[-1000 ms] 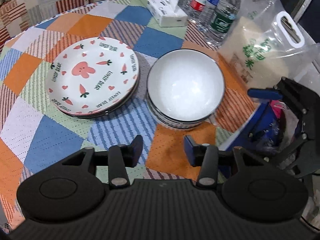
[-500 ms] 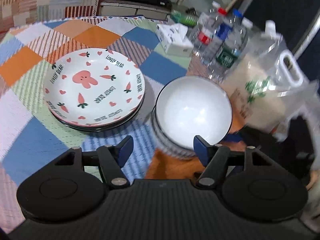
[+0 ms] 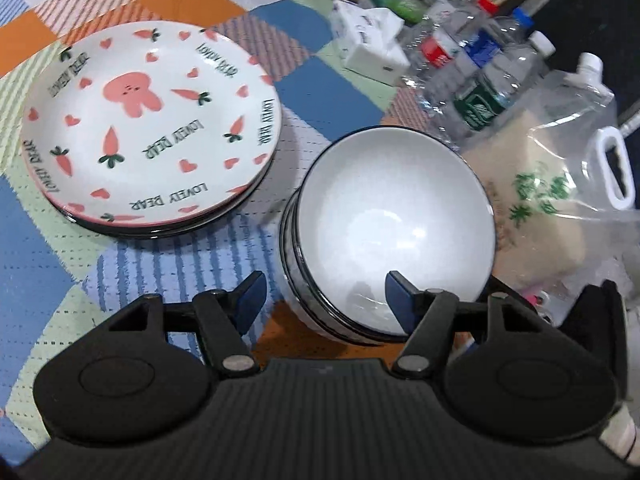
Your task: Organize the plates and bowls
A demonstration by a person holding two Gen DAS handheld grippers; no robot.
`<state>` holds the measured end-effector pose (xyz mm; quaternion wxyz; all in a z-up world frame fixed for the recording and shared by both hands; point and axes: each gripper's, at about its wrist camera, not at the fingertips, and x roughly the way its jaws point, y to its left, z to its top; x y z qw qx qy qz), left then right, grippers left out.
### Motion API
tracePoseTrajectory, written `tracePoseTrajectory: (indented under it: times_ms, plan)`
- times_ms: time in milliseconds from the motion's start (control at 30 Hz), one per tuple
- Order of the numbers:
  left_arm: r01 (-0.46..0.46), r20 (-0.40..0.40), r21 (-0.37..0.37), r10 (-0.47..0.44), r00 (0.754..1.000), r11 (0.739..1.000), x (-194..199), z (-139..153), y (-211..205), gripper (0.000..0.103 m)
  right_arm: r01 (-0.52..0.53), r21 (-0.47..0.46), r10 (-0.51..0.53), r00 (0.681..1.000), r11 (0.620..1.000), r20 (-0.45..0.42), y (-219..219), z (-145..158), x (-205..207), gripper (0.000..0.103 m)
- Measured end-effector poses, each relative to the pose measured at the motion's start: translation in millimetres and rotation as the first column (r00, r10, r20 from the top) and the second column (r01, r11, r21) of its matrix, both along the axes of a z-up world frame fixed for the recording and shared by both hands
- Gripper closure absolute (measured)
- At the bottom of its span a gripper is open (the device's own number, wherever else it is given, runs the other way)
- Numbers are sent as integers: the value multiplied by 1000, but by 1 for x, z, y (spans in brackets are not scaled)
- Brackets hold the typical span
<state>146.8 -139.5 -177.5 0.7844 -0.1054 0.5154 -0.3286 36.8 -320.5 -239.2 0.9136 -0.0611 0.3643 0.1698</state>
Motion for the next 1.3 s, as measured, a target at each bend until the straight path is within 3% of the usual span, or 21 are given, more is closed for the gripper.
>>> tracePoseTrajectory:
  times_ms: [233, 367, 833, 1300]
  plan:
    - [-3, -29, 8, 4, 1000, 1000, 4, -7, -5, 47, 49, 71, -51, 999, 996, 20, -3, 1, 5, 8]
    - [-6, -10, 33, 6, 1000, 999, 4, -10, -7, 59, 51, 82, -54, 998, 995, 26, -5, -1, 13, 6]
    - [-47, -60, -48, 44, 997, 998, 10, -23, 2, 60, 54, 94, -60, 996, 994, 59, -2, -14, 20, 5]
    - [-30, -91, -43, 26, 996, 999, 1, -9, 15, 60, 30, 90, -38, 996, 996, 80, 3, -10, 6, 6]
